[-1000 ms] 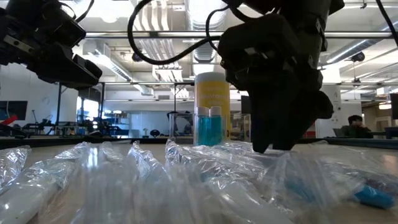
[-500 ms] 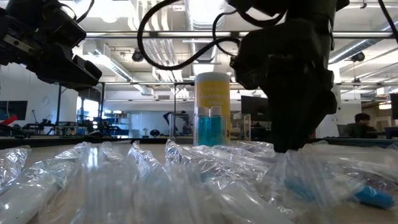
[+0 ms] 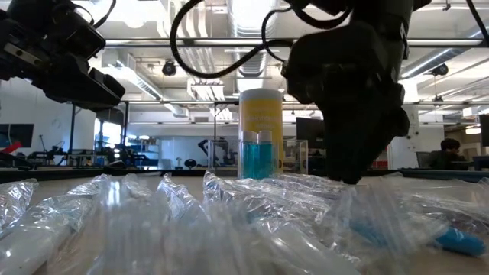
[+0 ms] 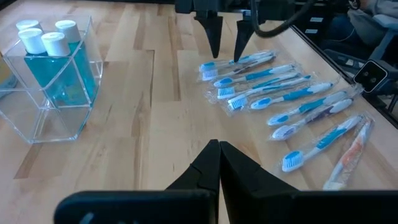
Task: Pick & Place toothbrushing station
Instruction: Put the blue toothbrush into the transparent organizer
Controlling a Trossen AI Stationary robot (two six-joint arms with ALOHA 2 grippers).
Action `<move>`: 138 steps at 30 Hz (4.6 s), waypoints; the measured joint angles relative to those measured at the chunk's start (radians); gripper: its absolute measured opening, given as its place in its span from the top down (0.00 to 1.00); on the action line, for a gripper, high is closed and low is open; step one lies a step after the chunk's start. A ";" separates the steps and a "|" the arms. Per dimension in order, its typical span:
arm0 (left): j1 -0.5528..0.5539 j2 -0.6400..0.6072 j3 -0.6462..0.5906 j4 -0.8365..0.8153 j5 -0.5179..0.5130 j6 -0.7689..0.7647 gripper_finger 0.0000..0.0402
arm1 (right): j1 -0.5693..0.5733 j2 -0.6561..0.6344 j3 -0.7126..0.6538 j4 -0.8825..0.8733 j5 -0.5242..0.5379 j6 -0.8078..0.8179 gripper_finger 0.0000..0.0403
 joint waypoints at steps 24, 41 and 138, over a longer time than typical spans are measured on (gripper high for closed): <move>0.000 0.000 0.000 0.000 -0.001 0.000 0.98 | -0.002 0.024 -0.017 -0.034 -0.003 -0.095 0.89; 0.001 0.000 0.001 0.043 0.005 0.000 0.98 | 0.018 -0.232 -0.018 -0.034 0.267 -0.255 0.98; 0.054 0.572 0.521 0.304 -0.170 0.155 0.94 | -0.106 -0.371 -0.443 1.337 0.393 -1.198 0.87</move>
